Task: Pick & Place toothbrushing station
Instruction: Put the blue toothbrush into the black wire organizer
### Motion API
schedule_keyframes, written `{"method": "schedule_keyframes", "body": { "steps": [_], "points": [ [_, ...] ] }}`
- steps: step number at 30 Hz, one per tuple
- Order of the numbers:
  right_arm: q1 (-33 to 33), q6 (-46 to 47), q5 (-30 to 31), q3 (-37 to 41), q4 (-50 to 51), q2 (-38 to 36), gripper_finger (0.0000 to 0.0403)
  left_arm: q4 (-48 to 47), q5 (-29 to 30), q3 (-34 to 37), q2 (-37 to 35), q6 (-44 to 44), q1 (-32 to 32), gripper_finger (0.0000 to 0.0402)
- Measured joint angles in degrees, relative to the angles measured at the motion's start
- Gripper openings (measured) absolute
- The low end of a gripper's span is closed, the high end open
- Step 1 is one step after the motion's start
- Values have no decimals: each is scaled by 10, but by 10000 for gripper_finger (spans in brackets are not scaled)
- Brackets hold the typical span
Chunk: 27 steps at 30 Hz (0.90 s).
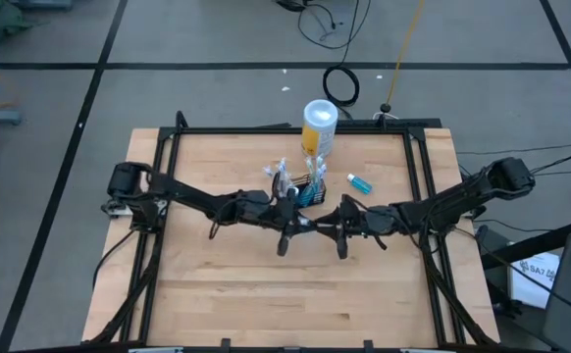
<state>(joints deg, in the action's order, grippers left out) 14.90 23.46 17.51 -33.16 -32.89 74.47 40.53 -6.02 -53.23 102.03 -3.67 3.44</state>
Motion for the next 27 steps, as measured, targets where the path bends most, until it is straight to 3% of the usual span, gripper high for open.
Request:
{"method": "schedule_keyframes", "body": {
  "steps": [4,11,15,21,24,27],
  "points": [
    [-10,-39,2,-1,29,-30,147,-107,29,1,-58,29,-7,28],
    [-44,-138,48,-1,84,-77,183,-258,208,1,-197,6,-7,38],
    [-76,-124,80,-1,121,-86,191,-301,258,1,-252,2,-8,27],
    [-138,-96,79,-1,218,-85,220,-291,295,1,-264,22,-11,28],
    [-164,-29,80,-1,267,-85,234,-265,313,1,-243,6,-23,32],
    [-180,-22,80,-1,309,-85,239,-233,326,1,-208,15,-35,28]
  ]
}}
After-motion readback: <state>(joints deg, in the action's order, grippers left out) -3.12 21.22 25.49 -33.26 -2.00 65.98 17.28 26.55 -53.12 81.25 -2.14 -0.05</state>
